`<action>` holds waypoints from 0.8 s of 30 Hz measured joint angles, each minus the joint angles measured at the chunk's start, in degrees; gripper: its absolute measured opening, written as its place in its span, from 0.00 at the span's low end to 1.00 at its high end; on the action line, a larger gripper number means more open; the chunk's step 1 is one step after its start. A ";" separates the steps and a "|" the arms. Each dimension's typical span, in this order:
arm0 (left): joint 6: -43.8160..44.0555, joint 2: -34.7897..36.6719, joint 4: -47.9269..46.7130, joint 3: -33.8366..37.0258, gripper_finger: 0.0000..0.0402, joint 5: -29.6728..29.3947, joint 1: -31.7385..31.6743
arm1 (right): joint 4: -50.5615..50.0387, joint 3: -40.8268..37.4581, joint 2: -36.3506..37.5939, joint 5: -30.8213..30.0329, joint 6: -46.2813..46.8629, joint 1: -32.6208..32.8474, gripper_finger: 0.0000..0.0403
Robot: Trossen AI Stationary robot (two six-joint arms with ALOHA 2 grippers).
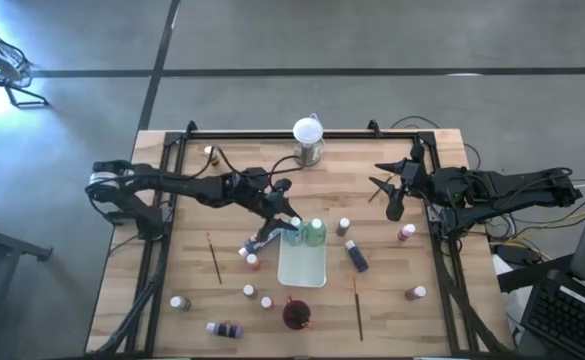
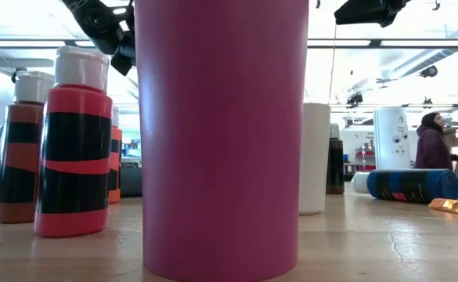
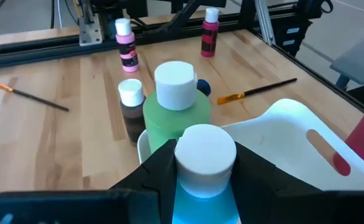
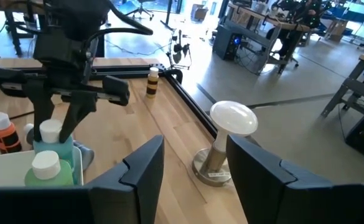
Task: Pick & Place Paint Supplies
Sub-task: Put the light blue paint bottle into the white bin
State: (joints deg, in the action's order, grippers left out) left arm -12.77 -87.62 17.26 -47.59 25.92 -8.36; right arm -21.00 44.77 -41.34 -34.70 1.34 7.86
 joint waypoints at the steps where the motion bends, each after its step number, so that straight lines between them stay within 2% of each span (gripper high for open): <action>1: -0.65 -0.14 0.12 0.00 0.30 -0.17 0.10 | -0.06 0.00 0.00 0.00 0.00 0.00 0.40; 13: -3.73 -0.52 0.87 0.00 0.31 -0.55 0.20 | -0.23 0.00 0.00 0.00 0.00 0.00 0.35; 19: -3.71 -0.42 0.59 -0.03 0.53 -0.97 0.14 | -0.22 0.00 0.00 0.01 0.13 0.00 0.33; 24: -1.92 -0.06 0.24 -0.53 0.62 -0.91 0.18 | -0.22 0.00 0.00 0.02 0.13 0.00 0.36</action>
State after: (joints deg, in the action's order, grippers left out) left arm -14.69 -87.68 17.49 -48.13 25.02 -8.19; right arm -21.22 44.77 -41.34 -34.68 1.48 7.86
